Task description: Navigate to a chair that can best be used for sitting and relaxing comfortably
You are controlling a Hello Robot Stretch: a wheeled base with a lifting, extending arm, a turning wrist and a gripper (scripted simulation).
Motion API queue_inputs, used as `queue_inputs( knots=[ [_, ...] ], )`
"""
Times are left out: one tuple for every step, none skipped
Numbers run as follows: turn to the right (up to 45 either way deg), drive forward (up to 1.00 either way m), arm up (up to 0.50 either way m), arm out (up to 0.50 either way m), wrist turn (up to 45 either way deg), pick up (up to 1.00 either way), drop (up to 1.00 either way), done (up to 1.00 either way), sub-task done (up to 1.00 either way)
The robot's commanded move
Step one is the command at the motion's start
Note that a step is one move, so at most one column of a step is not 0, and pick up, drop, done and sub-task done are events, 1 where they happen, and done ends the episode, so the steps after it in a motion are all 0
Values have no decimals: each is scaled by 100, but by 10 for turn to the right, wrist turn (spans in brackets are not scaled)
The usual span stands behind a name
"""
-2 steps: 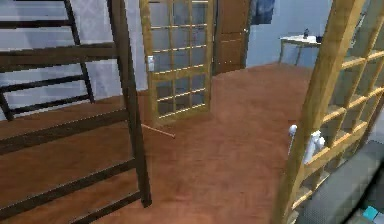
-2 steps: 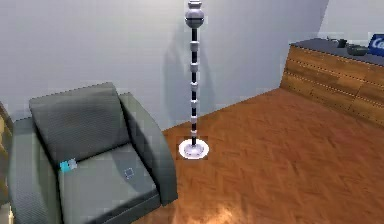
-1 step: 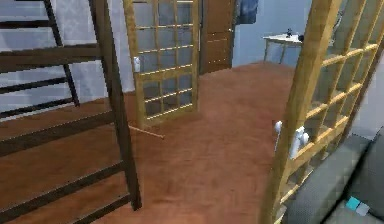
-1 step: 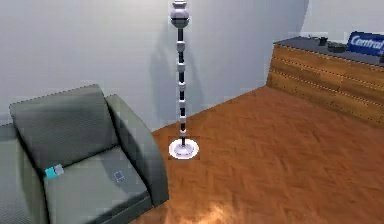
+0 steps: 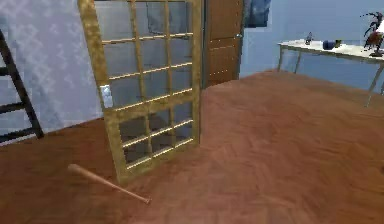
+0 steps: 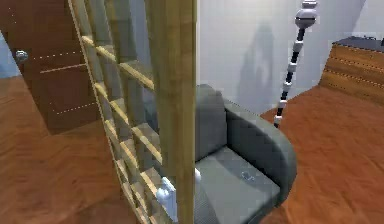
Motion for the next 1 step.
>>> queue_inputs(
  knots=[
    [-360,0,0,0,0,0,0,0,0]
  ],
)
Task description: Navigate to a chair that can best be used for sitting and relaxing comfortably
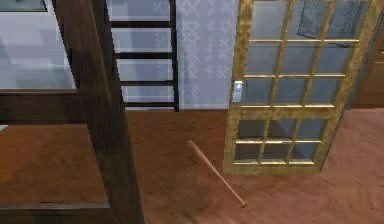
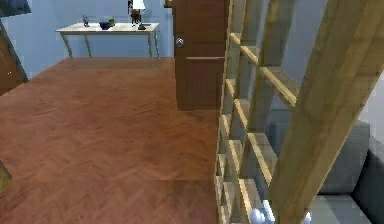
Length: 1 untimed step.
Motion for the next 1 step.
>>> queue_inputs(
  knots=[
    [0,30,0,0,0,0,0,0,0]
  ],
)
